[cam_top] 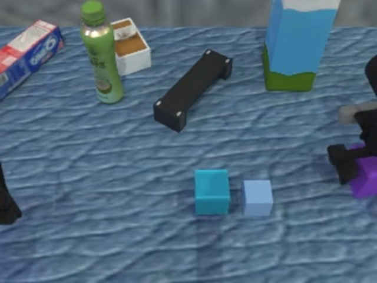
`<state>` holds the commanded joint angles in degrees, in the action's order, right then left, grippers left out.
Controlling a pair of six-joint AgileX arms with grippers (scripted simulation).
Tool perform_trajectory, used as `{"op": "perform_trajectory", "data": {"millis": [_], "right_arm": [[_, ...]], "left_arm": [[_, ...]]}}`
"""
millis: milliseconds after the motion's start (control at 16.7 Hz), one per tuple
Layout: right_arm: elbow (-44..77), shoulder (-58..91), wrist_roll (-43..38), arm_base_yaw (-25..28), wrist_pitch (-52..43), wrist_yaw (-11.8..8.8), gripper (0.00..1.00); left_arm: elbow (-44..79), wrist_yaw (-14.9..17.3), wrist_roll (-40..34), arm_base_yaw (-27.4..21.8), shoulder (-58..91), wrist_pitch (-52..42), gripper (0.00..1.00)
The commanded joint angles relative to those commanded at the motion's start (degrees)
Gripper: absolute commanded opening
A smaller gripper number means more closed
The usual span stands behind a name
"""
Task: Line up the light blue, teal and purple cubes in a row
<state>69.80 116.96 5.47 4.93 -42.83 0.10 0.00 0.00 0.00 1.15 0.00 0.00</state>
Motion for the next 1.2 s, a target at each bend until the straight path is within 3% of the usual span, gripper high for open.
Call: {"op": "perform_trajectory", "data": {"millis": [480, 1200], "right_arm": [[0.0, 0.0, 0.0, 0.0, 0.0, 0.0, 0.02], [1.7, -1.4, 0.0, 0.0, -2.6, -0.1, 0.0]], "left_arm": [[0.0, 0.0, 0.0, 0.0, 0.0, 0.0, 1.0], [0.0, 0.0, 0.0, 0.0, 0.0, 0.0, 1.0]]}}
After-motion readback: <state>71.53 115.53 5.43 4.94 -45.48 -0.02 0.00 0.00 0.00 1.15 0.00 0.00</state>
